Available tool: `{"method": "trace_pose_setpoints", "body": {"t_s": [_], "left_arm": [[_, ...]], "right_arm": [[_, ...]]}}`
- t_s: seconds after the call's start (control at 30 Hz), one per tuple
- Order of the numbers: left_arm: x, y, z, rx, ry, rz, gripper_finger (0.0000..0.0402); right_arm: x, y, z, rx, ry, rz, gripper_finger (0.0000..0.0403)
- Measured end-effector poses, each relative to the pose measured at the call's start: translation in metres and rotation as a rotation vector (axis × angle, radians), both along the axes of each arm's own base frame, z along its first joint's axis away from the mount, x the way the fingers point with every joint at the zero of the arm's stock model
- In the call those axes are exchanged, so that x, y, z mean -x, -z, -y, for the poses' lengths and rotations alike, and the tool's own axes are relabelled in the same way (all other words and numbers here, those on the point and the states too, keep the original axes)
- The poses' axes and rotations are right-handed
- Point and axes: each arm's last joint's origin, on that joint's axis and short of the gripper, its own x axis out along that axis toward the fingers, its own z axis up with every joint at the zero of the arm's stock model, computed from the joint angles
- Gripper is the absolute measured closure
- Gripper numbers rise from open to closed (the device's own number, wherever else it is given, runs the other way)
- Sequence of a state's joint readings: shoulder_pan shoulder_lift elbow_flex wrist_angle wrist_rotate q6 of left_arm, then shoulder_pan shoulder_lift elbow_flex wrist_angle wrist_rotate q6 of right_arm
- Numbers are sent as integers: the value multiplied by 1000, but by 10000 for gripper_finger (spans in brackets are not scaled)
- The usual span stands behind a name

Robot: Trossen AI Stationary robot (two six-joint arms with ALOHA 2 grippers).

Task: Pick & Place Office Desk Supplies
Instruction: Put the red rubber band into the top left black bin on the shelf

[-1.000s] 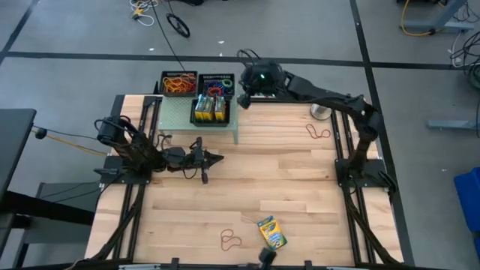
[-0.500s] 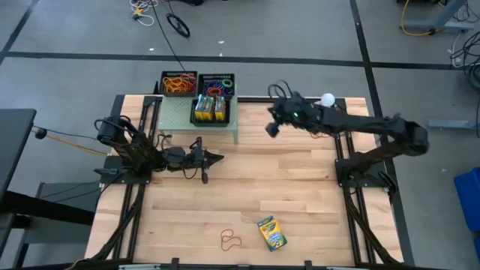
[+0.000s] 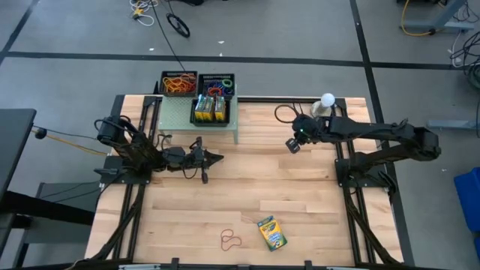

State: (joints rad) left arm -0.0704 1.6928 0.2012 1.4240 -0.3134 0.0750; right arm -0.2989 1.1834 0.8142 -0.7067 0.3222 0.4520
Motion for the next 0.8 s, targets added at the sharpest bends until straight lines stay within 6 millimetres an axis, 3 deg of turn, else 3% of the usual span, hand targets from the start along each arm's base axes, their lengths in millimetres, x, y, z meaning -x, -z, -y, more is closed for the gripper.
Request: {"method": "trace_pose_setpoints", "body": {"t_s": [0.17,0.4,0.57,0.8], "left_arm": [[0,0,0,1,0,0,389],[0,0,0,19,-1,5,389],[0,0,0,26,0,6,389],[0,0,1,36,1,8,389]], "right_arm": [[15,27,4,-127,34,-61,329],[49,67,34,-170,304,-63,290],[63,85,50,-122,398,23,286],[73,107,49,-88,426,50,305]]}}
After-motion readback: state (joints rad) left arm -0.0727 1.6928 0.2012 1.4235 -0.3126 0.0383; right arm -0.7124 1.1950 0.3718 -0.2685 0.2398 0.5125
